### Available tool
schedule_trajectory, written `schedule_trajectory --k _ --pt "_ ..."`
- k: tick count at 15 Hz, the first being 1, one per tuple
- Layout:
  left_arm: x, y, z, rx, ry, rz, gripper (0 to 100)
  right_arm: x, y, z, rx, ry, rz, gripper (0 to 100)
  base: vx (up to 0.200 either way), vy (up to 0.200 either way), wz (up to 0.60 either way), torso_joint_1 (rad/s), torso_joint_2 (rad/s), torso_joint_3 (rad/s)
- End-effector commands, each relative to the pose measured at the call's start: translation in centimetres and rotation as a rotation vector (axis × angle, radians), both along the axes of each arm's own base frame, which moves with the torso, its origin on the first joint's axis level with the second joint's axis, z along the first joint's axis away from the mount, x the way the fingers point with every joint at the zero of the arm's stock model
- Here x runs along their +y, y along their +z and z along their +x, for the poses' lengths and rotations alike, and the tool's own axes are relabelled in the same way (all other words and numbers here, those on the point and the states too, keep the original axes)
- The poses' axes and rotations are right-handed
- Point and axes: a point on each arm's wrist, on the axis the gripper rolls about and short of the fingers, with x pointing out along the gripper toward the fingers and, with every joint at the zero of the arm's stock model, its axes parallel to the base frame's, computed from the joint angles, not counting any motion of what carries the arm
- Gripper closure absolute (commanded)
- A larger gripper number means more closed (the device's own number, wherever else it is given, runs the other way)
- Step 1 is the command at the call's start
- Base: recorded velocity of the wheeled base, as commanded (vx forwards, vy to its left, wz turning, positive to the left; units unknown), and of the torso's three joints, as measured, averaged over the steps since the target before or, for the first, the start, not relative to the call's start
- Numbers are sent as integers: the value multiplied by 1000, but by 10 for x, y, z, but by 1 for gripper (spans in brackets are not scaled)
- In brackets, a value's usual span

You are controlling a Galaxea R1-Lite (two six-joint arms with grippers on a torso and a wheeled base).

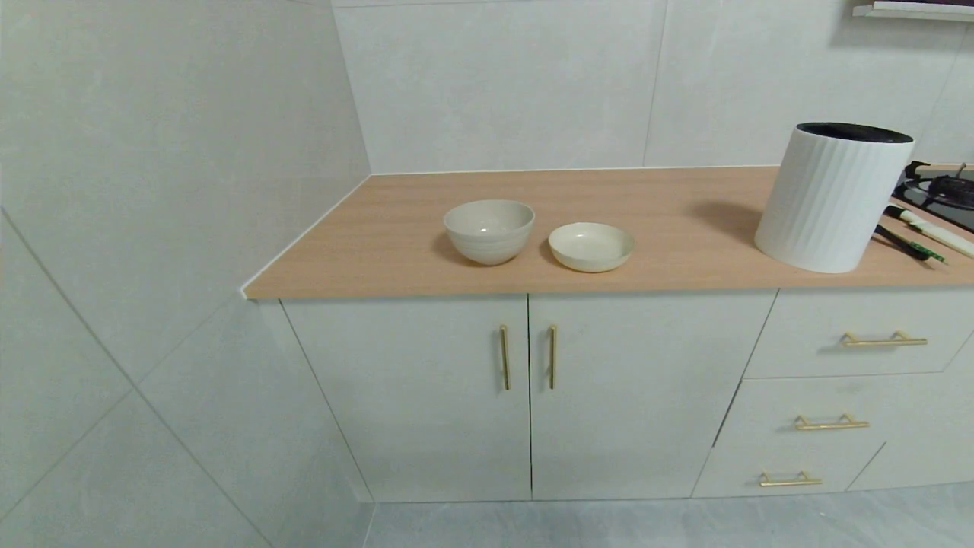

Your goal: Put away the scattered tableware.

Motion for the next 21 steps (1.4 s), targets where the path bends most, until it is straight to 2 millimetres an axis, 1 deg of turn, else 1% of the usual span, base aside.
schedule_trajectory --k 1,8,14,19,21 --pt "0 0 0 1 1 0 0 0 0 0 1 1 -1 0 0 0 0 -193 486 281" --pt "0 0 0 1 1 0 0 0 0 0 1 1 -1 0 0 0 0 -170 465 296" --pt "0 0 0 1 1 0 0 0 0 0 1 1 -1 0 0 0 0 -110 430 315" --pt "0 0 0 1 1 0 0 0 0 0 1 1 -1 0 0 0 0 -18 77 41" --pt "0 0 0 1 1 0 0 0 0 0 1 1 -1 0 200 0 0 -10 10 12"
